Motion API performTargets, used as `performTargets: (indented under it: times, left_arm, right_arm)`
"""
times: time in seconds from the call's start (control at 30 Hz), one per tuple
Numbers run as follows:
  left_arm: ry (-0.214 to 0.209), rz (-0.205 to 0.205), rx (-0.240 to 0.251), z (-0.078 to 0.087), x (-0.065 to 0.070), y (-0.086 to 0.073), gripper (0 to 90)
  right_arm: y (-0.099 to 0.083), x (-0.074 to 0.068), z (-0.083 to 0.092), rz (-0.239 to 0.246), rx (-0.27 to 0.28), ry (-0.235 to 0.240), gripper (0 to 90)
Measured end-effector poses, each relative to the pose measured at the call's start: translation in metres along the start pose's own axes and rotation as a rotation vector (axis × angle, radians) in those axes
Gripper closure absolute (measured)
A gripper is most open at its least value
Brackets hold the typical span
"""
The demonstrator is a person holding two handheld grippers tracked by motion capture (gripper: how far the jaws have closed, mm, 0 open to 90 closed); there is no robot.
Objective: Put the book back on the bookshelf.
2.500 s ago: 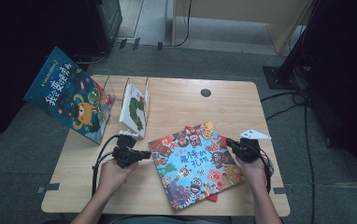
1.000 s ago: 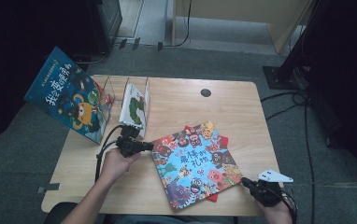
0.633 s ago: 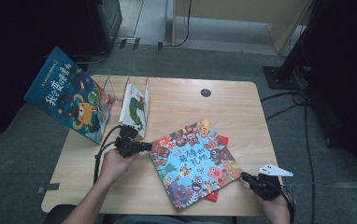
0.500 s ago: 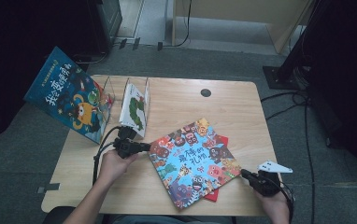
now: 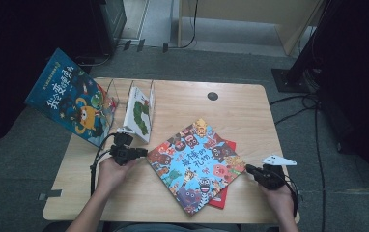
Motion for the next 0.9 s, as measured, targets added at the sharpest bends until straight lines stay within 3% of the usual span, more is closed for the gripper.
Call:
performTargets:
  times: [0.1,0.27,0.4,0.5,0.9]
  left_arm:
    - [0.022,0.012,0.014,0.001,-0.006,0.000,81.5]
    - [0.035,0.016,-0.018,-0.005,-0.013,-0.003,82.0]
    - [0.033,0.001,-0.048,-0.012,-0.009,-0.006,82.1]
    - [0.015,0.012,-0.066,-0.012,-0.009,-0.006,82.3]
    - [-0.043,-0.017,-0.146,-0.007,0.011,-0.017,86.1]
  right_arm:
    - [0.005,0.003,-0.006,0.009,-0.005,0.007,90.0]
    - [0.011,0.007,-0.016,-0.002,0.000,0.016,89.8]
    - [0.015,0.009,-0.022,0.006,0.000,0.022,89.5]
    - [0.018,0.012,-0.025,0.004,-0.005,0.025,89.1]
    - [0.024,0.022,-0.036,-0.044,0.002,0.002,89.9]
Point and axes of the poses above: each handheld gripper's, and its own axes: z roughly backward along the jaws, y roughly out of its top, x roughly to its right, the point moved 4 cm from there along -z, roughly forward along the jaws, and after that the axes turned 11 degrees about x, right-handed, at the moved point
